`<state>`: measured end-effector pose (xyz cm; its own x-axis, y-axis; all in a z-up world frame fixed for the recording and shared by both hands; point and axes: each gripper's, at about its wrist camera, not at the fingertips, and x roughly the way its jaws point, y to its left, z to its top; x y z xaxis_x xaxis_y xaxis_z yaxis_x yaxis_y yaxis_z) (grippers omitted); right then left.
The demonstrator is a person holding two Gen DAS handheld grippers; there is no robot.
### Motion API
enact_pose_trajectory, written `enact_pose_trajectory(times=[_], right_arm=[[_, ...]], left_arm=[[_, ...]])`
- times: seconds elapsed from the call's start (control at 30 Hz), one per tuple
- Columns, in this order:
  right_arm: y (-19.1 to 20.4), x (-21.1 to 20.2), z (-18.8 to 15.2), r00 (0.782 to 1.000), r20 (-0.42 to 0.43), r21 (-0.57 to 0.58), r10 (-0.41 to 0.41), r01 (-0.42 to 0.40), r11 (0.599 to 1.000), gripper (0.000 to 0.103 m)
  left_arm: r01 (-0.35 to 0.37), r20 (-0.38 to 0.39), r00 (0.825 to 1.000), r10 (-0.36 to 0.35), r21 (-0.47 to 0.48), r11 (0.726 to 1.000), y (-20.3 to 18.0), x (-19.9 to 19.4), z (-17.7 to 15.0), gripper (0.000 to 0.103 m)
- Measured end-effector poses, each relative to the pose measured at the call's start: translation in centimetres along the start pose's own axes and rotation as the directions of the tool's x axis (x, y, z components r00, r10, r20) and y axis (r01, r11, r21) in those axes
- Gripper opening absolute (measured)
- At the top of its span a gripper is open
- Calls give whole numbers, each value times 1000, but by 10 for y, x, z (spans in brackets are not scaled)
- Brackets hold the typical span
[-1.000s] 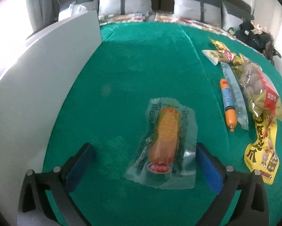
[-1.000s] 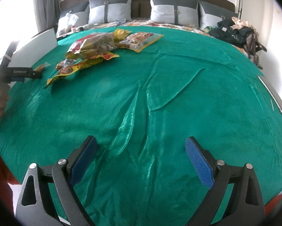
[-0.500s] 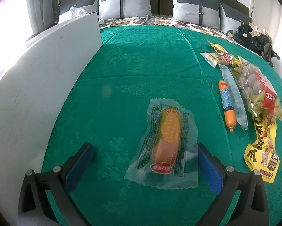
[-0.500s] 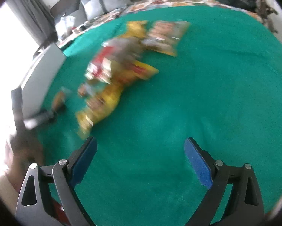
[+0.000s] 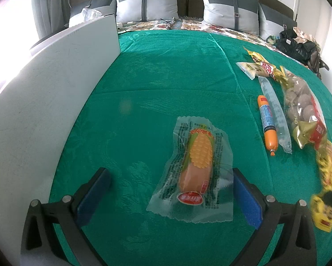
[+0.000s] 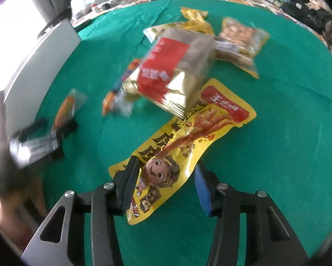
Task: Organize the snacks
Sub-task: 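Lower the left tool around the clear corn-sausage pack while the right tool approaches the long yellow pack, then close the left tool on the corn-sausage pack while the right tool grasps the long yellow pack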
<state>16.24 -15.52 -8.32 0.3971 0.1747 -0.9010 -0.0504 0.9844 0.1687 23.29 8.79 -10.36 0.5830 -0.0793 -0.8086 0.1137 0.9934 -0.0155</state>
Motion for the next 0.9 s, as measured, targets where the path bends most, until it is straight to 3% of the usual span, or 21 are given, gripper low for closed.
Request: enact_pose_trajectory(times=[0.17,0.33,0.5,0.63,0.73,0.9], right_arm=[[-48,-25,-36,999,29,-25,-34,35,999,55],[-55,-37,-29,997,38,-25,-71,72,997,73],[-35,-15,-13,996,3,-45,-86,86,995,75],[-21,-19,-9,991,113,-197,-78,99,975,73],[-32,-31,-10,987,143,-157,-77,100,983,74],[-39,-30,-20,996,68,-82,-54,60,995,74]], left_arm=[[0,0,1000,0,0,1000,0,0,0,103],[0,1,1000,0,0,1000,0,0,0,103],[1,1,1000,-1,-1,1000,0,0,0,103],[0,1,1000,0,0,1000,0,0,0,103],[1,1,1000,-1,0,1000,0,0,0,103],[1,1,1000,-1,-1,1000,1,0,0,103]])
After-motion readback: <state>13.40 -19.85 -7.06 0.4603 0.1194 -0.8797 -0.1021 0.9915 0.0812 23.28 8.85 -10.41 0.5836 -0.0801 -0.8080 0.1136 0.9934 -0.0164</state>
